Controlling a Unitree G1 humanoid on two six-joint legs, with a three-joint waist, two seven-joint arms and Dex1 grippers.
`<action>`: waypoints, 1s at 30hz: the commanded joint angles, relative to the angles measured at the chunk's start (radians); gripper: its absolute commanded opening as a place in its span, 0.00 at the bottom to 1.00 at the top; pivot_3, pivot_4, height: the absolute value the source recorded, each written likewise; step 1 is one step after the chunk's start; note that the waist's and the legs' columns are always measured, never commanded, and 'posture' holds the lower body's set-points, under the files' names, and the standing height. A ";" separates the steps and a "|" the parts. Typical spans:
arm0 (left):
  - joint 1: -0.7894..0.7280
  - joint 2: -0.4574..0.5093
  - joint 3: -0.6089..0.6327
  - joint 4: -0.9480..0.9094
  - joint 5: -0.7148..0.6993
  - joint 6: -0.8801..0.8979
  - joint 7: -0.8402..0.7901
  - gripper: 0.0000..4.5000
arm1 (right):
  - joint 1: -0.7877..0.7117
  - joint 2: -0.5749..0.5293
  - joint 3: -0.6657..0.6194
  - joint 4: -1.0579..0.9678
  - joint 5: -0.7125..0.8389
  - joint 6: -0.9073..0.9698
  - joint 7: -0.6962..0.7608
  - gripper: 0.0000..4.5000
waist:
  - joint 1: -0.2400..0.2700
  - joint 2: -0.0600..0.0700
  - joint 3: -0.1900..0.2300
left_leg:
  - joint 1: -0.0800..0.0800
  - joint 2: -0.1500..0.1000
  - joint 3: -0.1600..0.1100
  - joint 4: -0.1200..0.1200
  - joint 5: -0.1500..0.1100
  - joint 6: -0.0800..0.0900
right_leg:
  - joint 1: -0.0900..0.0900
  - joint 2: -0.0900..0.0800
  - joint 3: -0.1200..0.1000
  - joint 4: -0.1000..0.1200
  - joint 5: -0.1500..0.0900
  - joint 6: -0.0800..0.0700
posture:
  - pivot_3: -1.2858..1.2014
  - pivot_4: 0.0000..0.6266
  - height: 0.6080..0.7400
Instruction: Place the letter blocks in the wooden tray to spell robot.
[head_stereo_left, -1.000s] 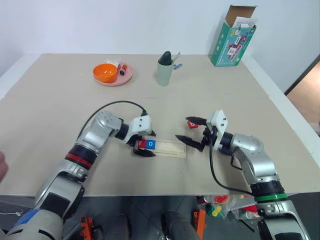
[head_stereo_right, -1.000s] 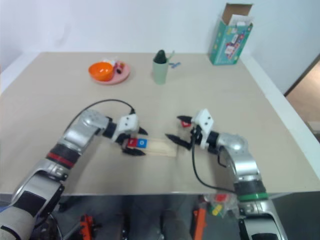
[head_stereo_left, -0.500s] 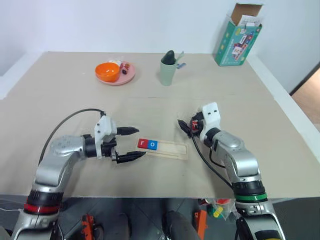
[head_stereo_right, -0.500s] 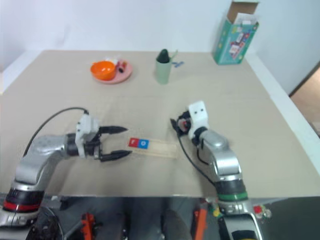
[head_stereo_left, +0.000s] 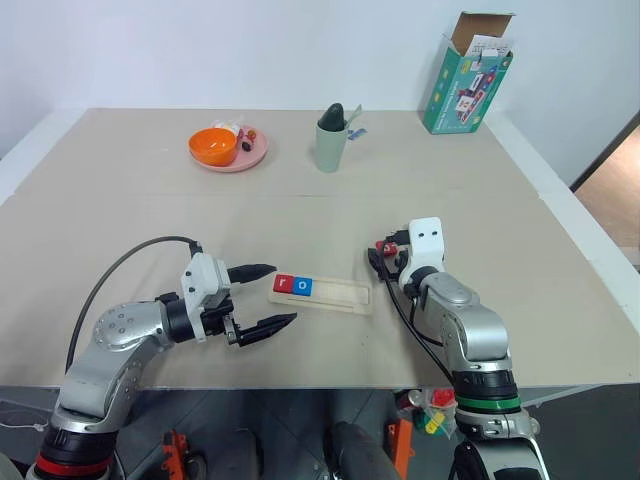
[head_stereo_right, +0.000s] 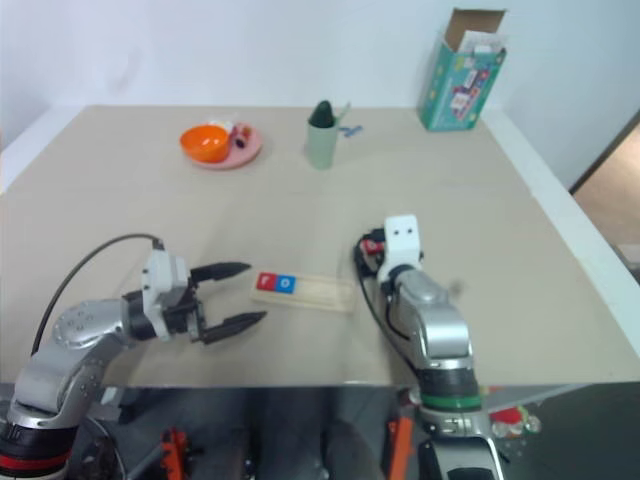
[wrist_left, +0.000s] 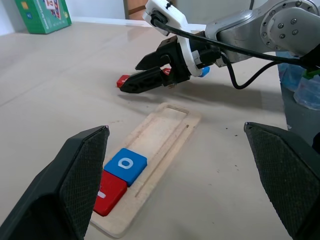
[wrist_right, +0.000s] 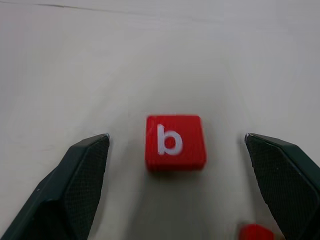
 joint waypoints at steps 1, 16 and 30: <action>-0.011 0.006 -0.003 -0.038 -0.015 -0.018 0.021 1.00 | -0.033 0.018 -0.020 -0.004 0.013 0.001 -0.018 1.00 | 0.000 0.000 0.000 | 0.000 0.000 0.000 0.000 0.000 0.000 | 0.000 0.000 0.000 0.000 0.000 0.001 | 0.52 0.24 1.00; -0.015 -0.003 -0.067 -0.048 -0.009 -0.035 0.072 1.00 | -0.040 0.028 0.033 0.008 -0.040 -0.018 -0.033 0.27 | -0.002 0.000 0.000 | 0.000 0.000 0.000 -0.002 0.000 0.000 | -0.001 0.000 0.000 0.000 0.000 0.000 | 0.52 0.24 1.00; 0.023 0.046 -0.065 -0.070 -0.013 -0.027 0.072 1.00 | 0.297 0.003 0.074 -0.683 0.015 0.356 -0.010 0.27 | -0.001 0.000 0.000 | -0.002 0.000 -0.002 -0.004 -0.001 -0.002 | -0.003 -0.001 -0.002 0.000 -0.005 -0.001 | 0.52 0.24 1.00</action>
